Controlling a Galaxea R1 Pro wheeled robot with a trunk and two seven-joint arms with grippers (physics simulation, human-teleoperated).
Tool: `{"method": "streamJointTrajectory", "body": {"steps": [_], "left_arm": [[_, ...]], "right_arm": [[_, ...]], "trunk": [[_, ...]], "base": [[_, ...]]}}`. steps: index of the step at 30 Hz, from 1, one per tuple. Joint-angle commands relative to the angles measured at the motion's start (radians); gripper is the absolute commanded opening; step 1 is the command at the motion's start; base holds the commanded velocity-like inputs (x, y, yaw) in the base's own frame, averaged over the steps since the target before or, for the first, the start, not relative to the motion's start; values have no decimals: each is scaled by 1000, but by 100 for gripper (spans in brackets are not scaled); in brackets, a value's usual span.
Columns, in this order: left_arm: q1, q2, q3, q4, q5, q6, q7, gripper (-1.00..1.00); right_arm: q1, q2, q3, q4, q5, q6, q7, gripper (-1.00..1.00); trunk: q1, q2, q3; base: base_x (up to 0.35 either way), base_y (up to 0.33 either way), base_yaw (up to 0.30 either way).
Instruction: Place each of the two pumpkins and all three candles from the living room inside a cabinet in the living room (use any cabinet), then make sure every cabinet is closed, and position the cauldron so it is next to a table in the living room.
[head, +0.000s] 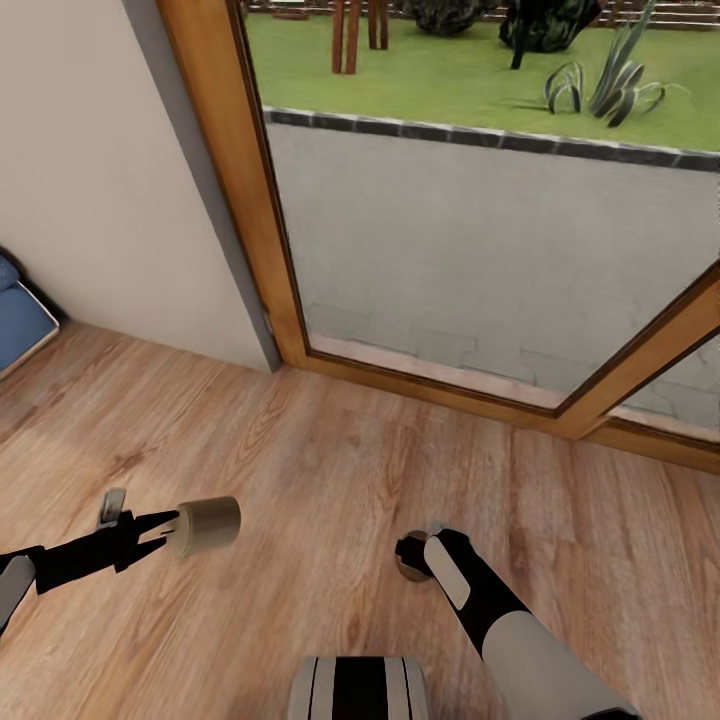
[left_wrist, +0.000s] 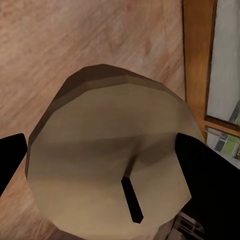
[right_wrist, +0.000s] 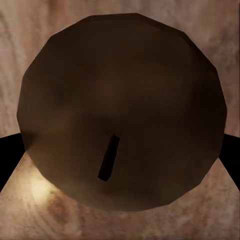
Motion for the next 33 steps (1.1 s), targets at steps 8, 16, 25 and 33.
{"method": "streamJointTrajectory", "body": {"steps": [8,16,25,33], "left_arm": [[0,0,-2,0,-2,4,8,-100],[0,-5,-5,-5,-5,7,109,-100],[-2,-47,-45,-15,-7,3,291,-100],[-6,-54,-73,-65,-7,8,426,-100]], "right_arm": [[0,0,0,0,0,1,0,-100],[0,-2,-4,-6,-10,9,2,-100],[2,-2,0,-13,-2,12,-4,-100],[3,3,-4,-34,-13,100,-6,-100]], "trunk": [[-4,2,31],[-7,4,62],[-11,6,97],[-15,8,128]], "base": [[0,0,0],[-6,0,0],[-103,0,0],[-1,0,0]]}}
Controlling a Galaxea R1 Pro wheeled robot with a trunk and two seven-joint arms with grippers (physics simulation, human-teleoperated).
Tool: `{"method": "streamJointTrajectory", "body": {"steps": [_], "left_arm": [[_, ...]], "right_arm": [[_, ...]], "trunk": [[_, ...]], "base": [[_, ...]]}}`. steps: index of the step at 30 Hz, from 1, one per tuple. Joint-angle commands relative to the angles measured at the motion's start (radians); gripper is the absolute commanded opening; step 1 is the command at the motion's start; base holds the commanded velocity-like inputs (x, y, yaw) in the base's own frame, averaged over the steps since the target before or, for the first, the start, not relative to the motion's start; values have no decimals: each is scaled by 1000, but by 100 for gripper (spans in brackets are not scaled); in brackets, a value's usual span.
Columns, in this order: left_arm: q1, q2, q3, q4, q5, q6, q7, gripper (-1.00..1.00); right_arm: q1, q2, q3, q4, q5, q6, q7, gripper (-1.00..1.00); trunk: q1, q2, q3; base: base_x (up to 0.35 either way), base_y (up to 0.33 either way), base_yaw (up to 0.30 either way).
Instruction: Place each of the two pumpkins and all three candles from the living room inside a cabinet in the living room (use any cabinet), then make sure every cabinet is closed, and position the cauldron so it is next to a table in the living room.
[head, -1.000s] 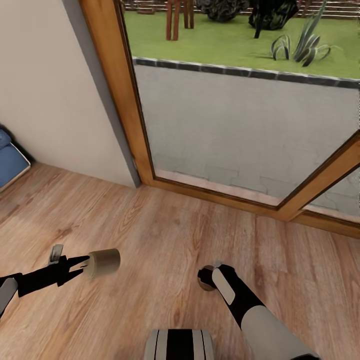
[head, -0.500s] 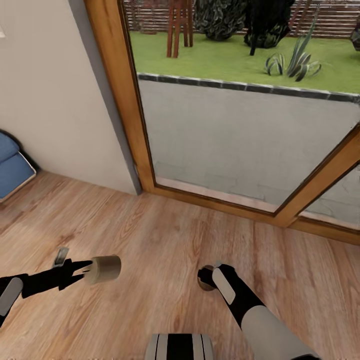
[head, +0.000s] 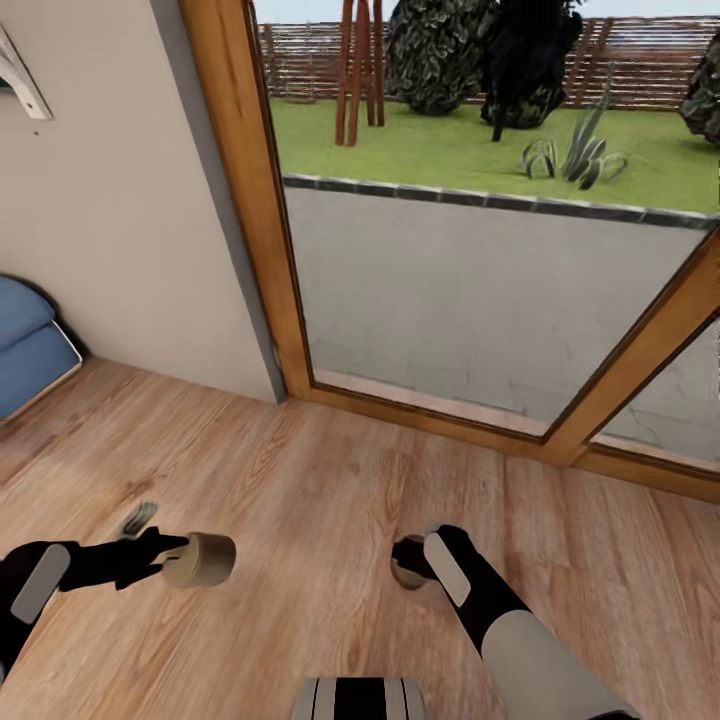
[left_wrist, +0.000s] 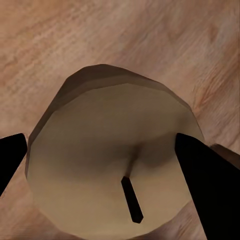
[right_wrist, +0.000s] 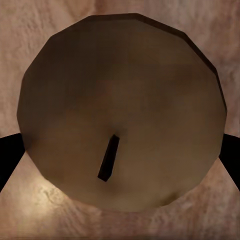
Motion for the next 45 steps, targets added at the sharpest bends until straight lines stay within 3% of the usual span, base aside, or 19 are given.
{"method": "streamJointTrajectory", "body": {"steps": [1,12,15,21,25,30,32,36,45], "left_arm": [[0,0,-4,-1,2,1,9,-100],[0,1,-37,-16,1,5,55,-100],[1,0,-51,-17,0,7,65,-100],[2,3,-117,-27,-2,8,98,-100],[2,-1,-123,-38,-16,5,162,-100],[1,-58,-121,-43,-23,-4,354,-100],[1,-77,-121,-48,-23,-6,401,-100],[0,-89,-119,-55,-23,-8,431,-100],[-1,-90,-118,-58,-23,-7,434,-100]], "right_arm": [[0,1,1,-4,1,3,-1,-100],[0,7,7,-140,9,154,-3,-100],[6,5,6,-163,3,164,-2,-100],[11,3,8,-170,10,169,-3,-100],[11,5,9,-170,10,169,-3,-100],[11,6,10,-170,10,170,-4,-100],[11,6,10,-170,10,170,-4,-100],[11,7,10,-170,9,170,-2,-100],[11,6,7,-168,1,164,2,-100]], "trunk": [[0,0,4],[-5,3,47],[-7,4,58],[-9,5,81],[-25,33,94],[-44,68,110],[-52,82,116],[-67,110,128],[-101,173,157]], "base": [[0,0,0],[-4,0,0],[-180,0,0],[-207,0,0],[-31,0,0],[-4,0,0],[0,0,0],[0,0,0],[0,0,-18]]}}
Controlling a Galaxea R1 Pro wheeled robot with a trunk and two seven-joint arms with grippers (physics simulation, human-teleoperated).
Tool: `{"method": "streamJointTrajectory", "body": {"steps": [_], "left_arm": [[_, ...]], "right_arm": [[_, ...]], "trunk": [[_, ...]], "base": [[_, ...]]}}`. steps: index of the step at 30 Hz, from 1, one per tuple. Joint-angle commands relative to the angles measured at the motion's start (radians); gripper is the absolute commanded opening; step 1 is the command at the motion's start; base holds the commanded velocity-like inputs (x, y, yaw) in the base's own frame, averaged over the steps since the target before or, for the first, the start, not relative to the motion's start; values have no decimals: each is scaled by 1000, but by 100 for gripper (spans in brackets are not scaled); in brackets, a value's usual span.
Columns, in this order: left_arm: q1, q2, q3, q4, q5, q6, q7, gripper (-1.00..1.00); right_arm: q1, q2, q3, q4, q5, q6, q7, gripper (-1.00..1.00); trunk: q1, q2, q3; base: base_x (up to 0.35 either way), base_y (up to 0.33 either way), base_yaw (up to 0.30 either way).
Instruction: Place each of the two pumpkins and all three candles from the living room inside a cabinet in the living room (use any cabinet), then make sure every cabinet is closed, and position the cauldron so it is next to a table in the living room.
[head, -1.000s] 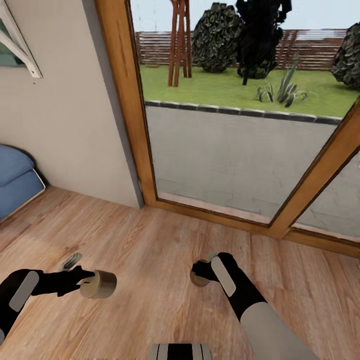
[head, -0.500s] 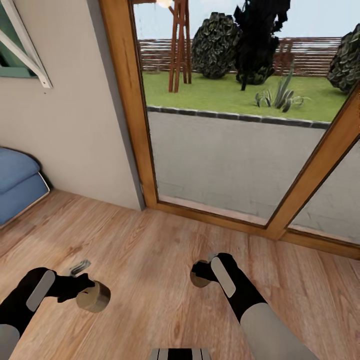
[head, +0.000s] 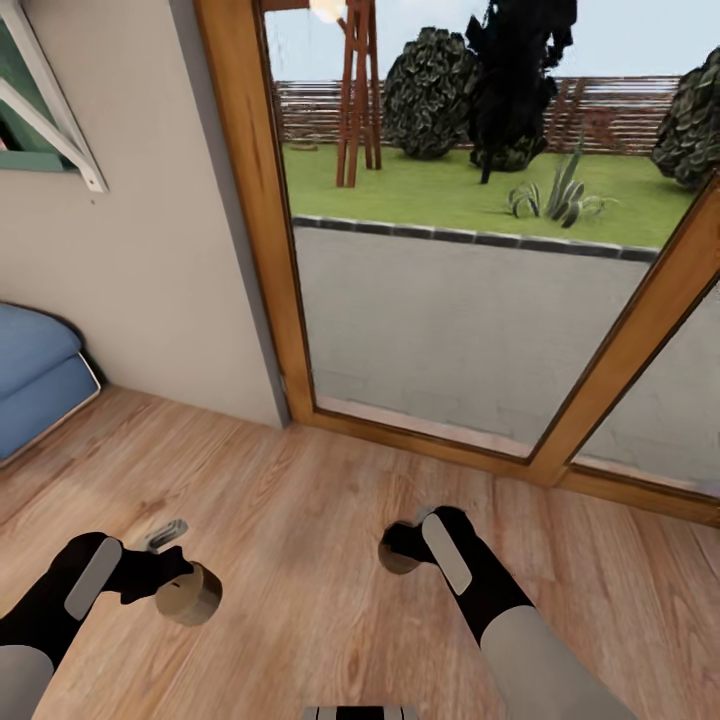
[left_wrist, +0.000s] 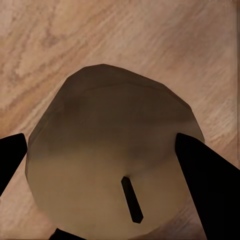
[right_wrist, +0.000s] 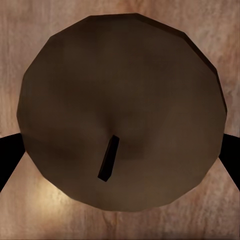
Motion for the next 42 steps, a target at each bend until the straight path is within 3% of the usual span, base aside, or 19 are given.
{"method": "streamJointTrajectory", "body": {"steps": [1,18,31,42], "left_arm": [[0,0,0,0,2,0,0,-100],[0,-3,-3,0,2,2,2,-100],[0,-3,-4,0,2,2,3,-100],[0,-2,-2,0,2,2,2,-100]], "right_arm": [[0,1,0,2,0,0,0,-100],[0,1,0,6,-1,-2,2,-100],[0,4,1,3,4,-3,-2,-100],[0,3,-1,5,-3,0,4,-100]], "trunk": [[-4,7,4],[-69,126,70],[-119,217,112],[-161,294,153]], "base": [[0,0,-149],[0,0,-236],[0,0,-40],[-39,0,-241]]}}
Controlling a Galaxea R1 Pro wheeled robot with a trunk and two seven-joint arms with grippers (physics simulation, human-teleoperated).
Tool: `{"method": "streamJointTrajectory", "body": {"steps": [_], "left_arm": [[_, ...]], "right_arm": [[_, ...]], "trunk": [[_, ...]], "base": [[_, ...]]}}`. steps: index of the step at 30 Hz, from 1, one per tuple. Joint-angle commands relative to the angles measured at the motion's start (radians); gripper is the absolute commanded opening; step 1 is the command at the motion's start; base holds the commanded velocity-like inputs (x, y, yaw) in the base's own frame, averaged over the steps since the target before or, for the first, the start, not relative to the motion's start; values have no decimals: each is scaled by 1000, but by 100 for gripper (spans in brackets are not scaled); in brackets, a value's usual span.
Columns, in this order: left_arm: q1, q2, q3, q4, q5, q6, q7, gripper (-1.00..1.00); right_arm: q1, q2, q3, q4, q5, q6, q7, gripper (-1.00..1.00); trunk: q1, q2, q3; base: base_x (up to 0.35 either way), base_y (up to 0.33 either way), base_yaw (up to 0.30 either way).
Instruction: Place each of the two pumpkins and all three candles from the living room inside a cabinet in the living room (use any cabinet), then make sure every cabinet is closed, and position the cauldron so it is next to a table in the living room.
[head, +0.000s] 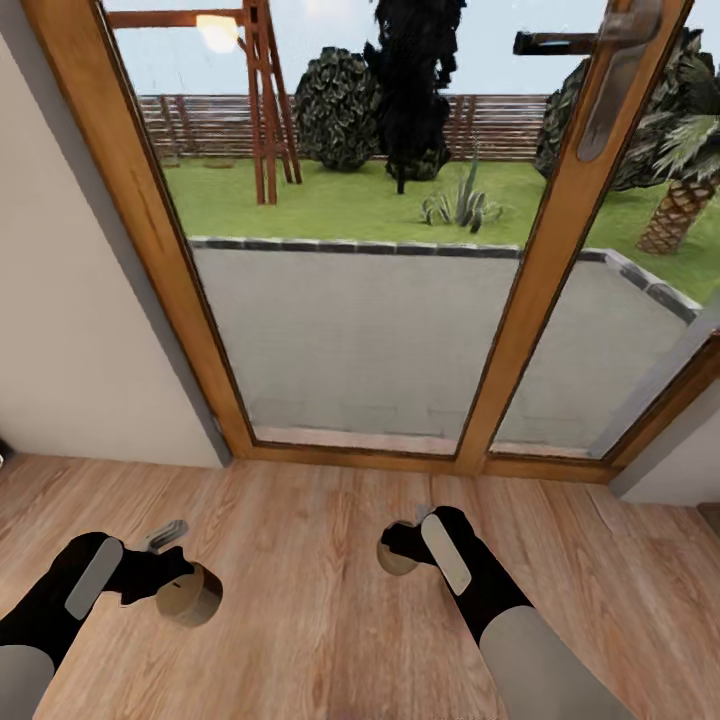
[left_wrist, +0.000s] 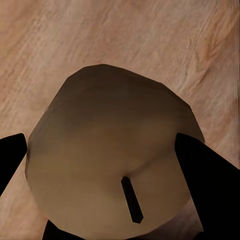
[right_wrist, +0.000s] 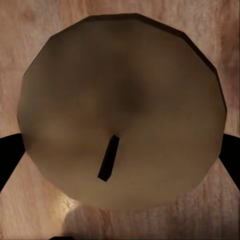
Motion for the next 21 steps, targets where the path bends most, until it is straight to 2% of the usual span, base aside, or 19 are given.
{"method": "streamJointTrajectory", "body": {"steps": [1,21], "left_arm": [[0,0,0,0,0,0,0,-100],[0,-1,-1,0,0,0,1,-100]], "right_arm": [[0,0,0,1,1,0,0,-100],[0,1,1,0,0,0,2,-100]], "trunk": [[-4,7,4],[-81,147,78]], "base": [[-3,0,-273],[0,0,-274]]}}
